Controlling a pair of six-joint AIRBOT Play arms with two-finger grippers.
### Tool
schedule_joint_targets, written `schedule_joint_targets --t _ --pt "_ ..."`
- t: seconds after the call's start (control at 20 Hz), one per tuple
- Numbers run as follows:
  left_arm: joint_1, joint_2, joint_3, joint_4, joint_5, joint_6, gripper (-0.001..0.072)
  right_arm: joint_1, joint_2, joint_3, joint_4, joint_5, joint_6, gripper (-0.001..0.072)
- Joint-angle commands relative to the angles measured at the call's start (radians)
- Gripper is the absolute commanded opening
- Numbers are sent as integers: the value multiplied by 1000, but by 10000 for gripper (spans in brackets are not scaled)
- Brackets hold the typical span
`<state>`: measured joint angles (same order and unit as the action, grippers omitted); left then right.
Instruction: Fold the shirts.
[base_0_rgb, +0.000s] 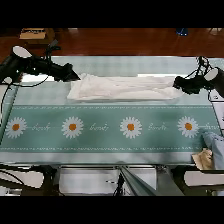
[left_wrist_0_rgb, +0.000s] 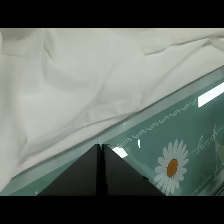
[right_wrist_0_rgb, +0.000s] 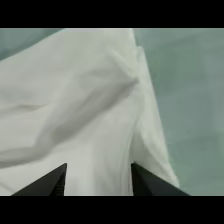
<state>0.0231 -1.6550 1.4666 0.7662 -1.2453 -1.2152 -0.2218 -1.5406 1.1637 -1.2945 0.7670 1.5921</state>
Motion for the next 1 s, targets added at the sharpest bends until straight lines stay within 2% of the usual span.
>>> schedule_joint_targets --t 0.0,0.05,0.1,0.35,0.55,0.8,0.95 --pt "-1 -1 0 0 2 3 22 -50 -9 1 -50 11 49 498" --pt "-1 -1 0 0 2 4 23 -81 -9 1 -44 20 56 514" --pt "-1 -1 0 0 2 4 23 -110 -9 1 -14 22 52 595" --pt "-1 -1 0 0 2 4 23 -262 -52 1 448 53 -221 599" --pt "-1 -1 0 0 2 4 23 -266 -150 1 673 158 -401 599" --pt "-1 -1 0 0 2 3 23 -195 -241 1 878 146 -517 599" --pt "-1 -2 0 0 2 3 23 -140 -246 1 991 41 -566 599"
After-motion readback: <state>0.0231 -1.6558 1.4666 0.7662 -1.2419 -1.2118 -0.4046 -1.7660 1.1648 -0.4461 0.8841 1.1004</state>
